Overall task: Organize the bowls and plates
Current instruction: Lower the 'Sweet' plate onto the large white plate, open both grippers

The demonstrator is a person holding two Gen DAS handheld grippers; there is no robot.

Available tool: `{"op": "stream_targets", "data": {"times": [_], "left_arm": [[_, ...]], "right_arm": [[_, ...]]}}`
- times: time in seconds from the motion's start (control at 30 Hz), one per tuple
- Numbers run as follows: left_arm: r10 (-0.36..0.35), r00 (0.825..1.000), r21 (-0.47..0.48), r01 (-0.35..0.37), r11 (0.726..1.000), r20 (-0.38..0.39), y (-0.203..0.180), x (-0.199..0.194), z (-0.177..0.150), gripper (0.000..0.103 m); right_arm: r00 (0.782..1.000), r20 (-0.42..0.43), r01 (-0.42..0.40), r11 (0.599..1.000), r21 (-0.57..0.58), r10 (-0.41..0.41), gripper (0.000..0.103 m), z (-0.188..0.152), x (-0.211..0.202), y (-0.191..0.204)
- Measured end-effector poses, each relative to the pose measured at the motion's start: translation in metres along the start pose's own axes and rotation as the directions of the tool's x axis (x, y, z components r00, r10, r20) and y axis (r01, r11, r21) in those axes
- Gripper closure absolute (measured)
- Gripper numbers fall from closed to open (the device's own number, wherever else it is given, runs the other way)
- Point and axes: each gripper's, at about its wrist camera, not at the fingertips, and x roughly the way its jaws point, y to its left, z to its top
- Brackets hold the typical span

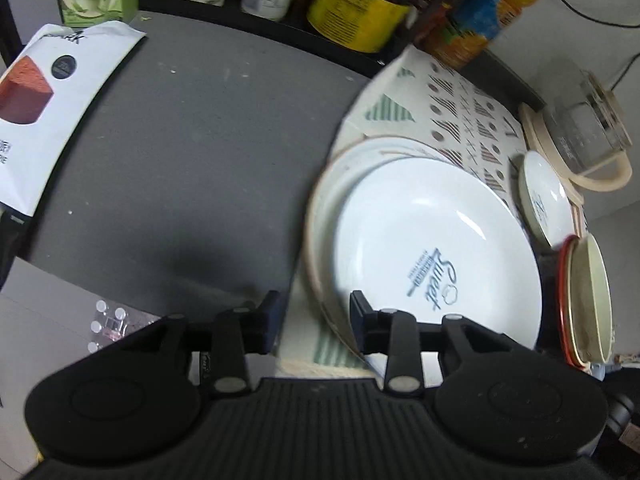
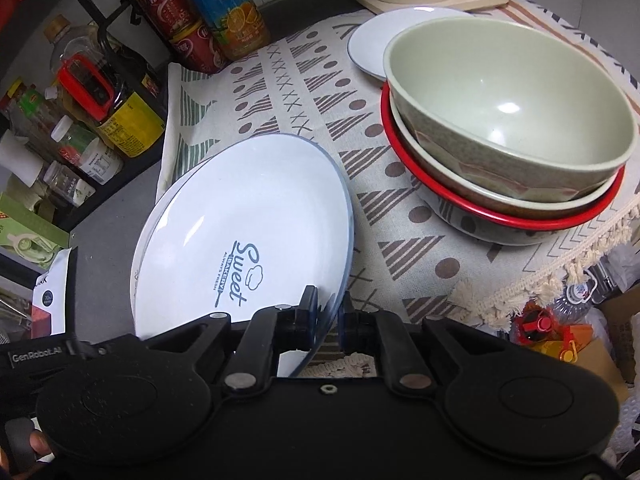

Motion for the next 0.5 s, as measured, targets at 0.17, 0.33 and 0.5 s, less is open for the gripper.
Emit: {"op": "stream_targets", "data": {"times": [0.17,0.33,0.5], "left_arm": [[0.002,1.0,-0.025,-0.002,1.0,0.006,0.005,0.003,0.004,0.064],[0.022,1.0,-0.04,-0.021,0.999,0.017,0.007,0.007,0.008,0.061],[0.062,0.998,-0.035,-0.061,0.998,0.029,0.005,0.012,0.015,0.056]], "right_arm": [[1.0,-0.007,-0.005,1.0,-0.007,0.005,0.092,0.001,0.006,-0.001],[1.0,-0.023,-0.011,1.0,-0.004,0.01,0.09,0.005,0.016,0.0],[0.999,-0.037,-0.013,1.0,0.006,0.013,0.089,0.006,0.024,0.0]]}}
